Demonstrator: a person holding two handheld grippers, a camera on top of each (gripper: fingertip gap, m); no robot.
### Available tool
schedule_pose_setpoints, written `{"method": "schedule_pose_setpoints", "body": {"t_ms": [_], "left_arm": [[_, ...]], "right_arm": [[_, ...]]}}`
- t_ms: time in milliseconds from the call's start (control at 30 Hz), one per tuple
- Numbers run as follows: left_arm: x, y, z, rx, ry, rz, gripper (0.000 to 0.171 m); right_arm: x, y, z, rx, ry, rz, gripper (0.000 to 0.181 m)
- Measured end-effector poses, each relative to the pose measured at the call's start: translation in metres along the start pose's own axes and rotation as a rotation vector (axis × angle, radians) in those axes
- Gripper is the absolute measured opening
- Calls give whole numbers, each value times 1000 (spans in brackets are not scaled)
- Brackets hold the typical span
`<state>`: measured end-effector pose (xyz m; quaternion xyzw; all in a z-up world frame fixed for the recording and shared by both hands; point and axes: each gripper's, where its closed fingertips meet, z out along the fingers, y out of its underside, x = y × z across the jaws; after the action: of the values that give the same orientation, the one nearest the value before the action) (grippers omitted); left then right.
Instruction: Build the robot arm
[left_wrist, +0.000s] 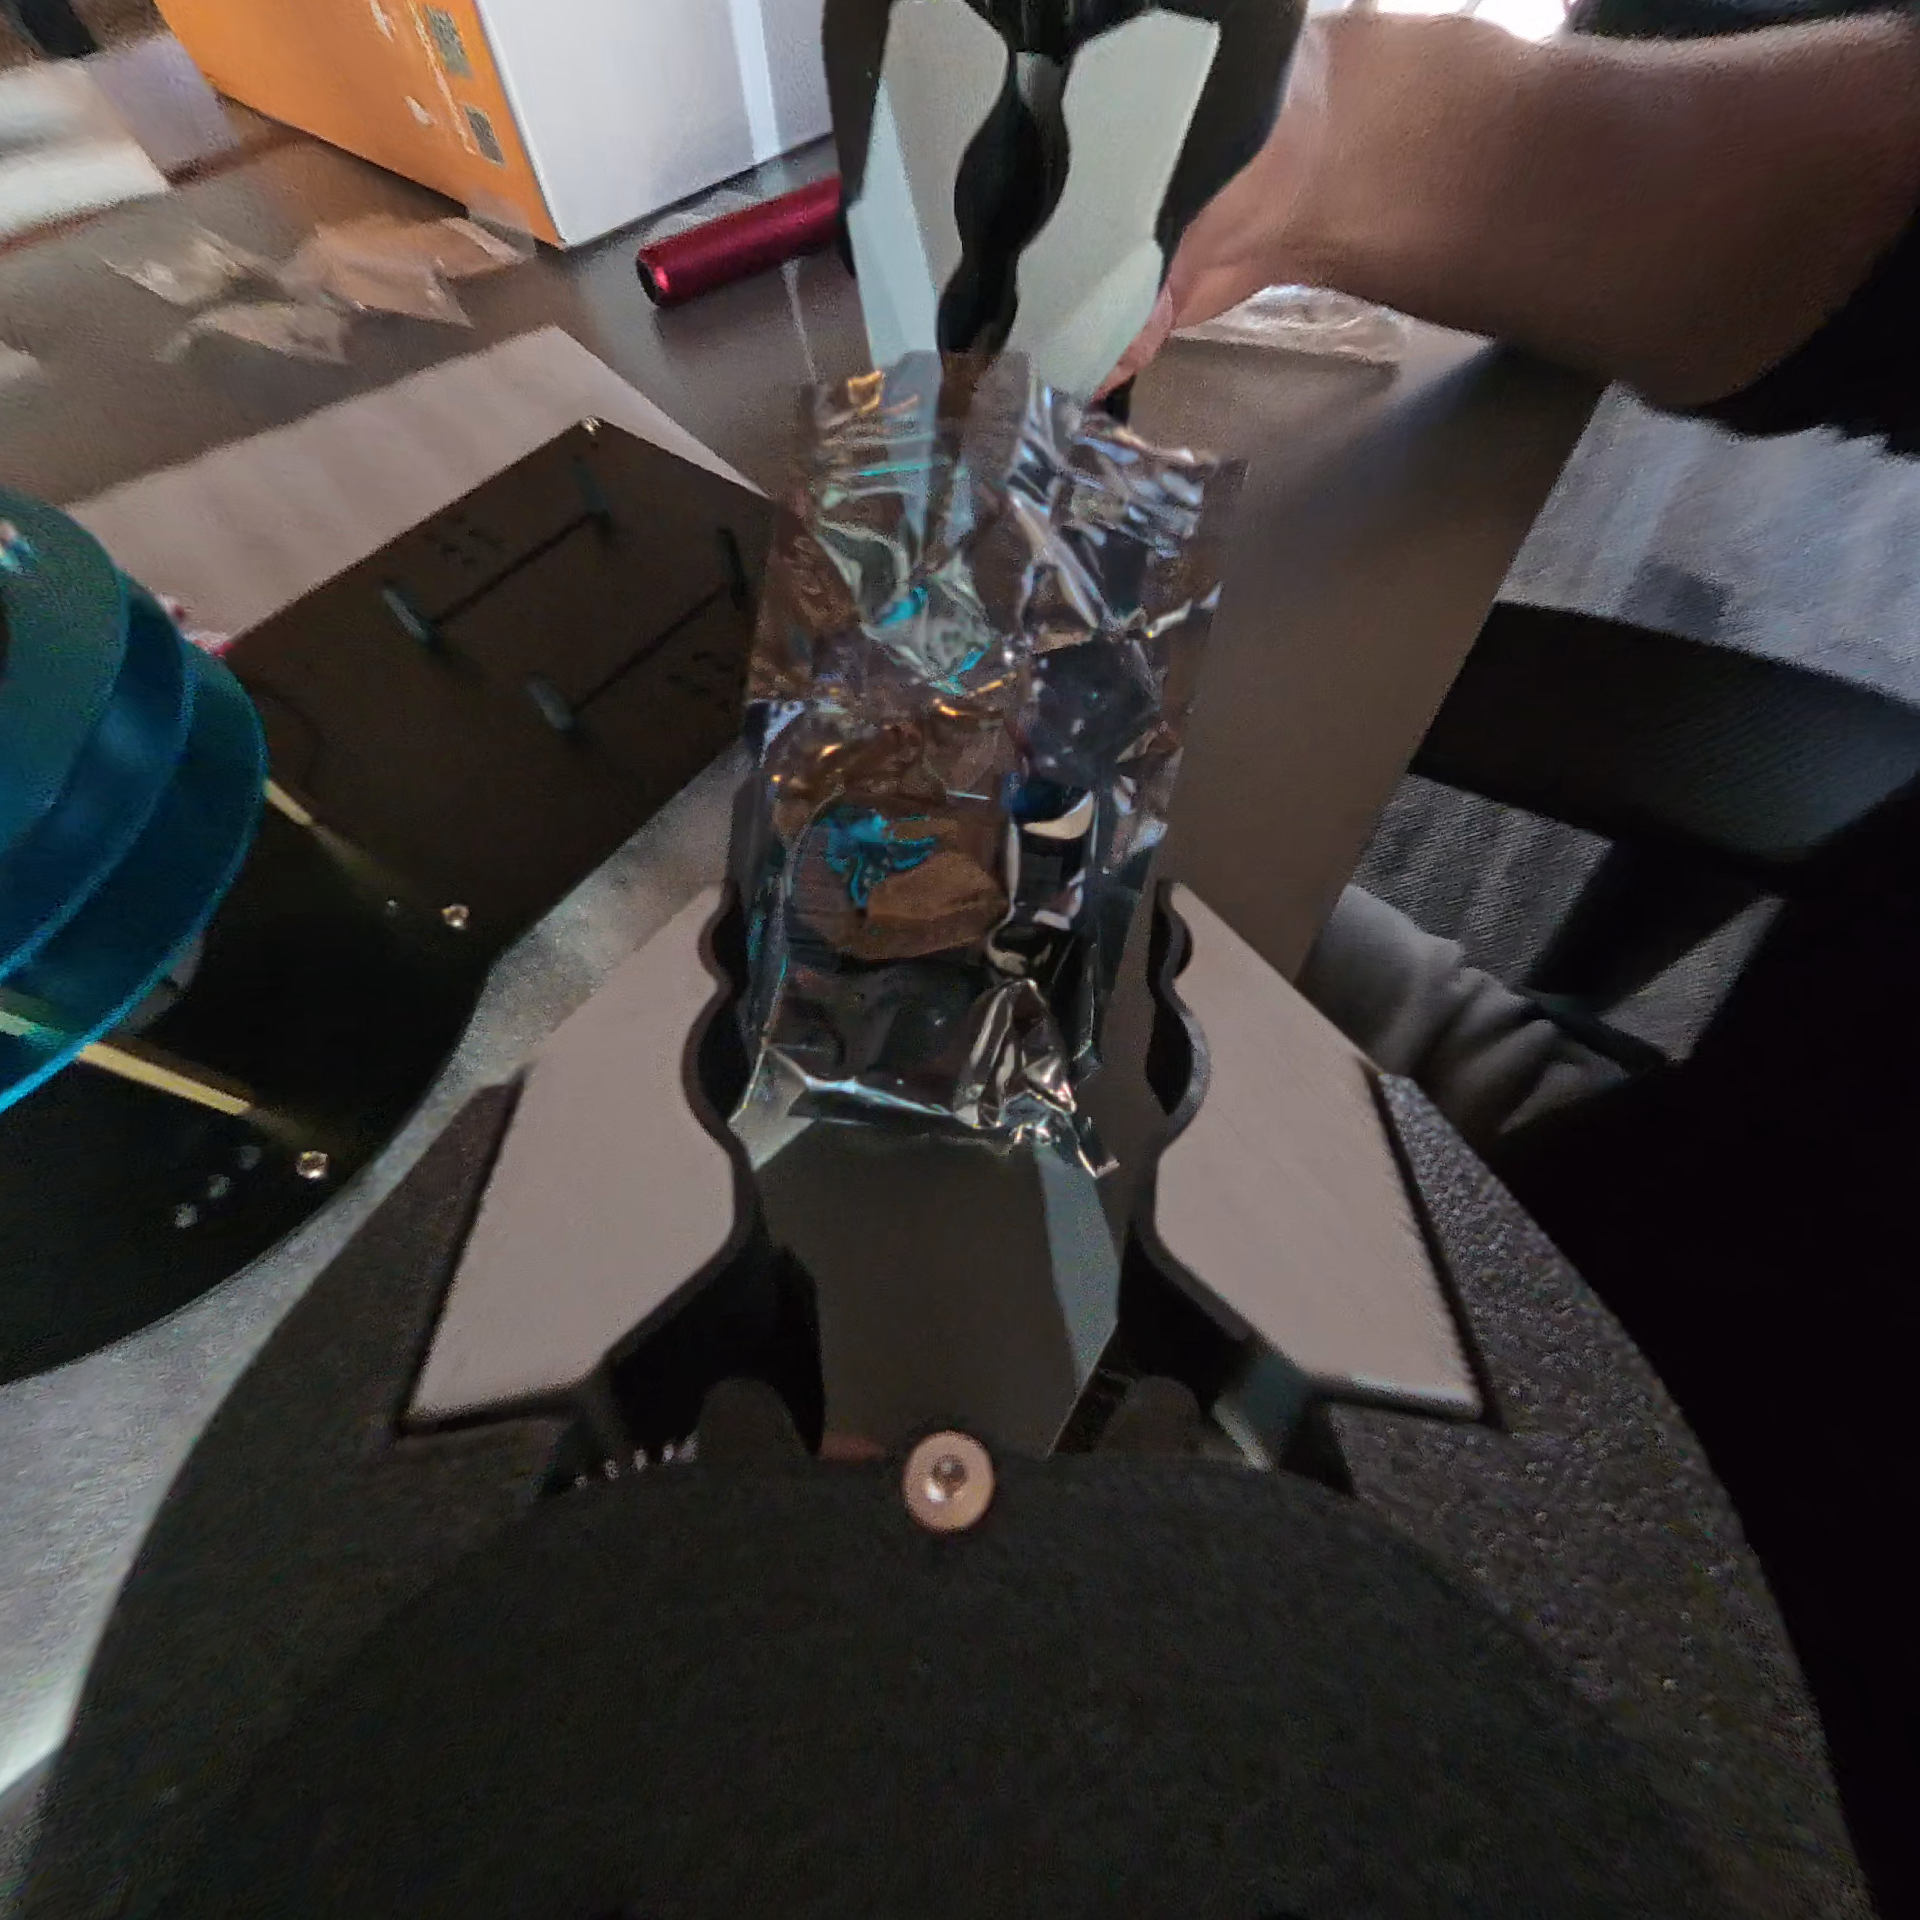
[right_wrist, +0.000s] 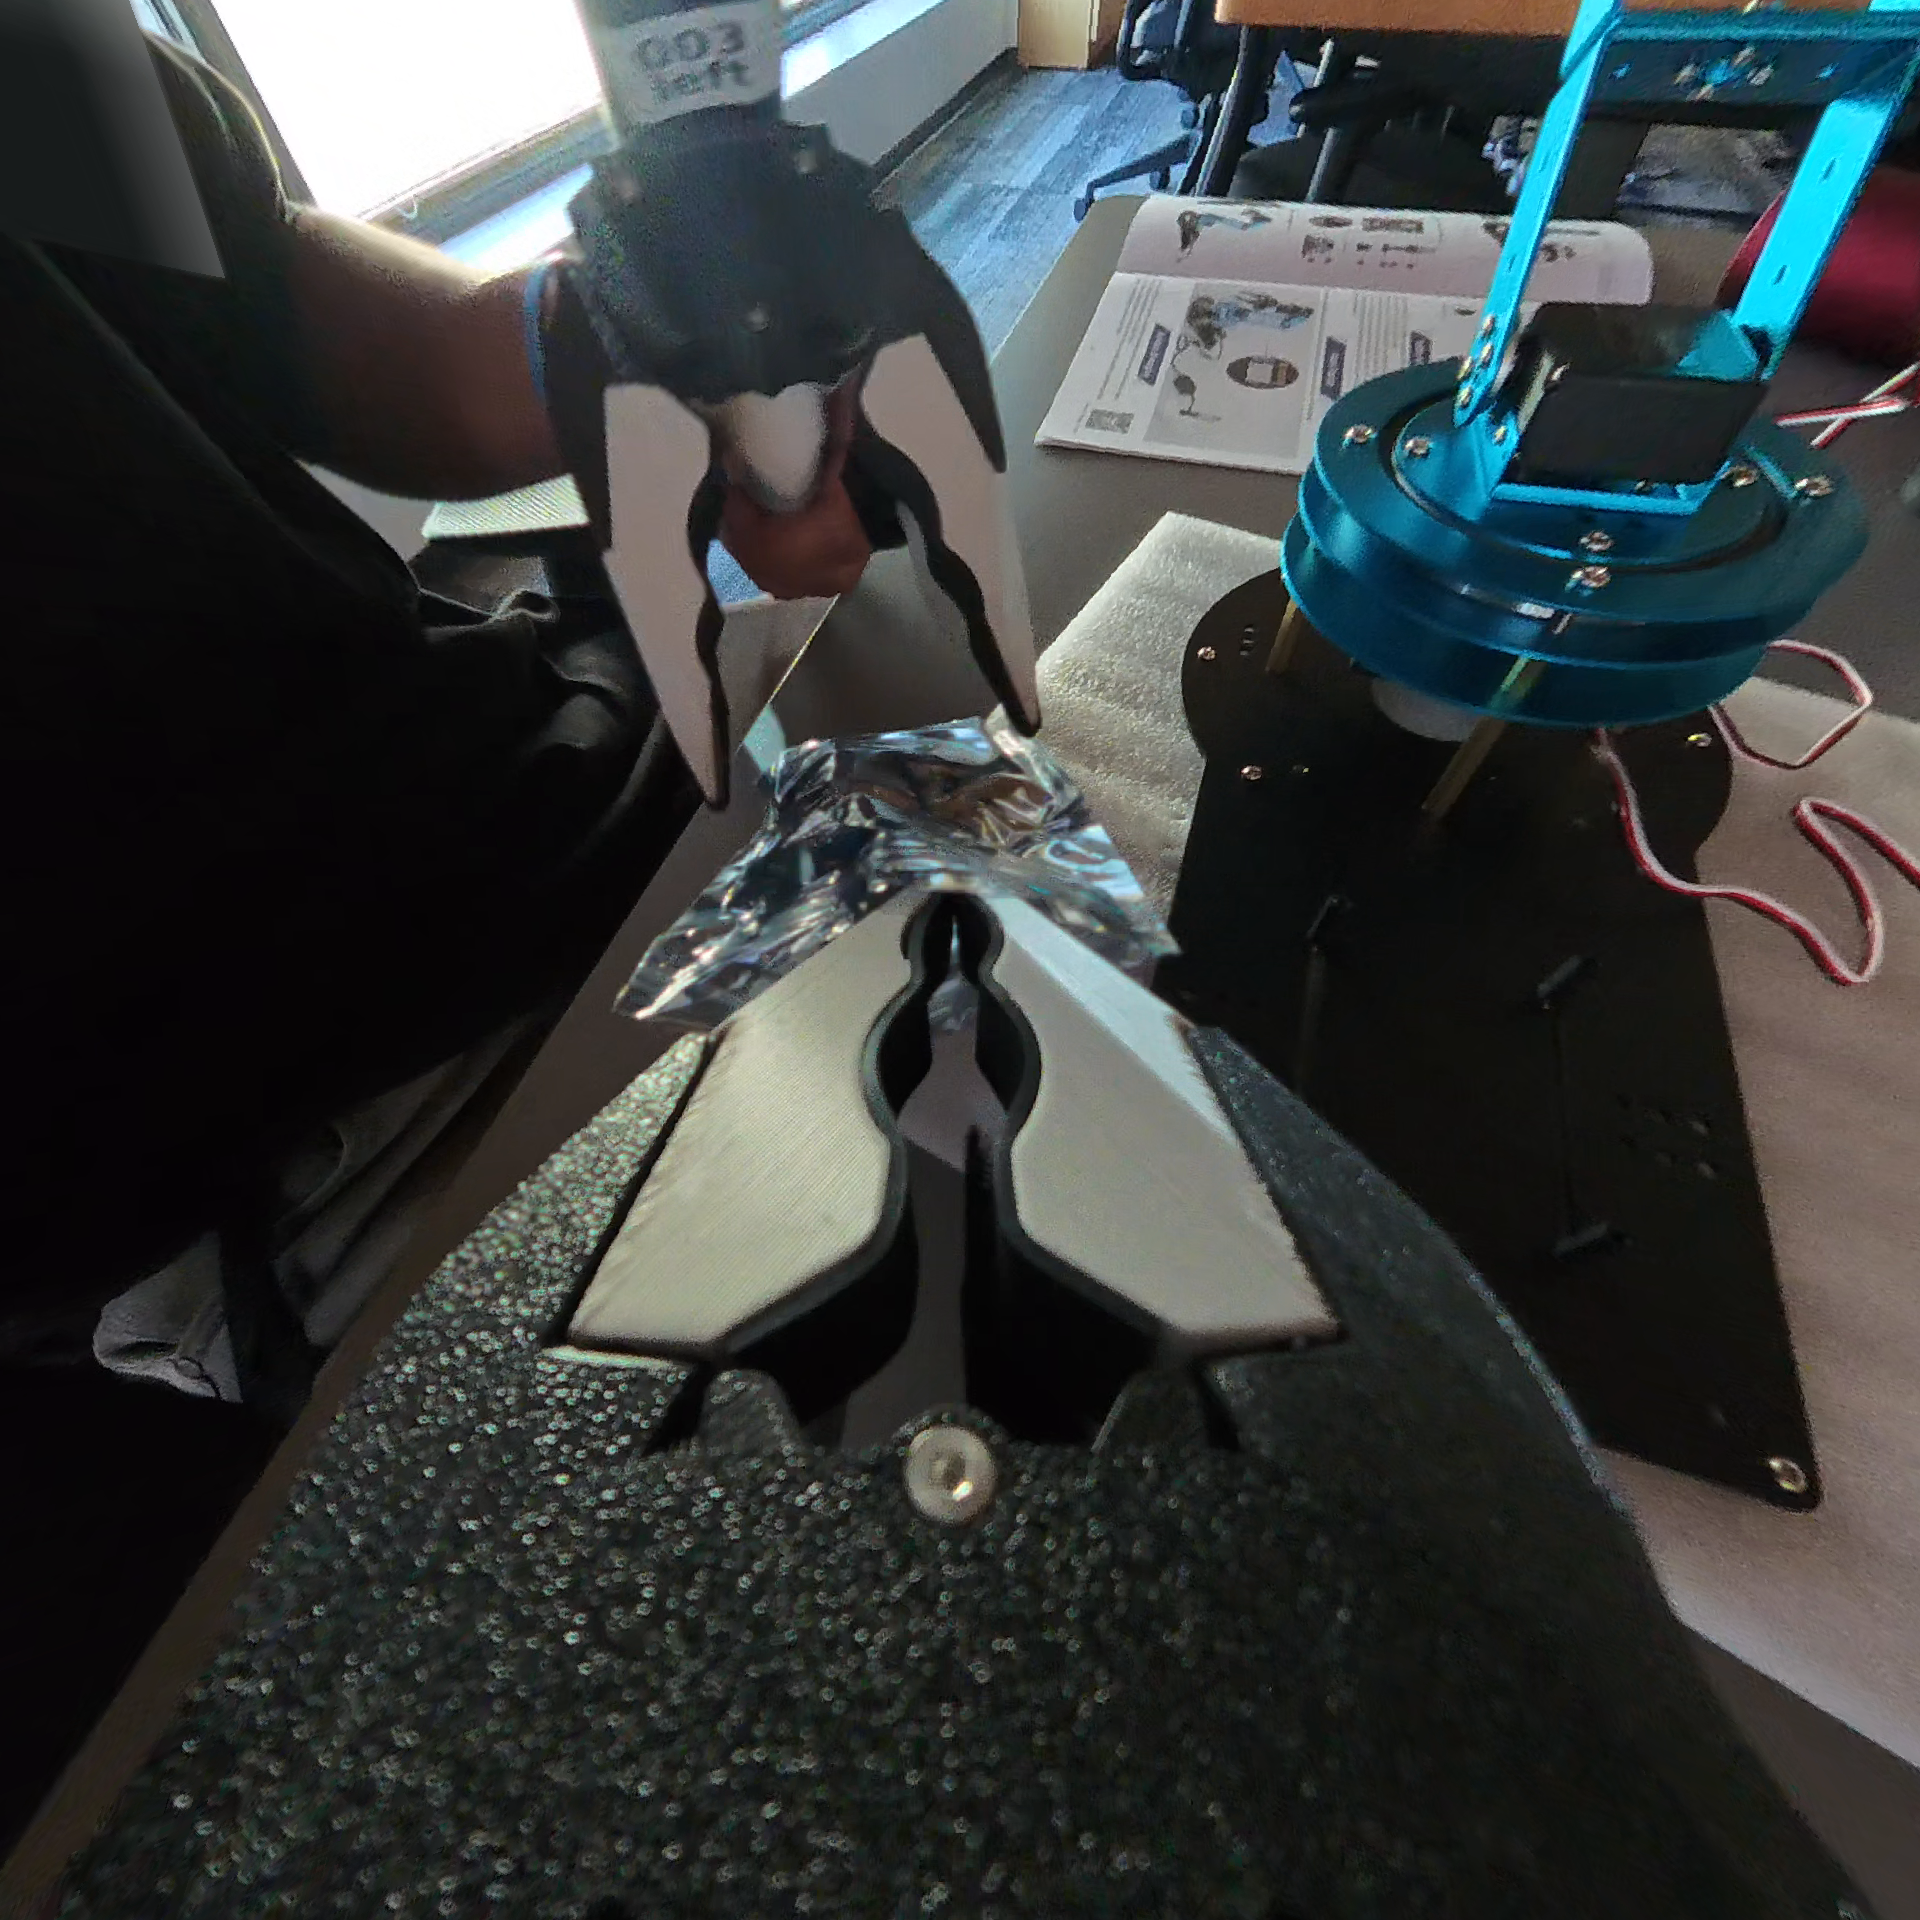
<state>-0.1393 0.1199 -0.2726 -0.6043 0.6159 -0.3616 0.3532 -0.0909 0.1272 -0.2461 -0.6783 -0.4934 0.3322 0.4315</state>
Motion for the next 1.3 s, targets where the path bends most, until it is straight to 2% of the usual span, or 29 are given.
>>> {"method": "schedule_pose_setpoints", "body": {"t_ms": [133,233,300,367,467,533,700,767,867,933,1033,1167,1300], "left_arm": [[-13,-5,-8,11,89,-100,70],[-24,-9,-7,-30,154,-127,62],[-20,-8,-4,-72,266,-171,61],[-17,-9,0,-93,369,-239,53],[-17,-21,2,-55,516,-437,40],[-25,-18,4,-48,517,-485,26],[-28,-5,7,-76,427,-358,25],[-22,-4,5,-90,452,-318,13],[-19,0,2,-122,484,-271,8],[-20,-1,-1,-119,480,-244,3],[-23,-14,-7,-31,422,-211,0],[-37,-29,-17,105,272,-215,0],[-38,-29,-19,175,178,-230,0]], "right_arm": [[-1,8,7,-38,10,-32,0],[-3,10,9,-48,34,-152,0],[-6,6,9,-26,55,-253,0],[-10,1,9,2,65,-341,0],[-17,-2,10,33,78,-483,0],[-18,-2,11,33,95,-526,0],[-31,-9,14,91,81,-625,0],[-30,-7,17,73,98,-650,0],[-20,-2,18,30,135,-618,0],[-13,-1,18,7,150,-525,0],[-15,-2,20,-10,63,-314,0],[-14,-14,17,38,3,-104,4],[-14,-4,21,-29,-22,-64,7]]}}
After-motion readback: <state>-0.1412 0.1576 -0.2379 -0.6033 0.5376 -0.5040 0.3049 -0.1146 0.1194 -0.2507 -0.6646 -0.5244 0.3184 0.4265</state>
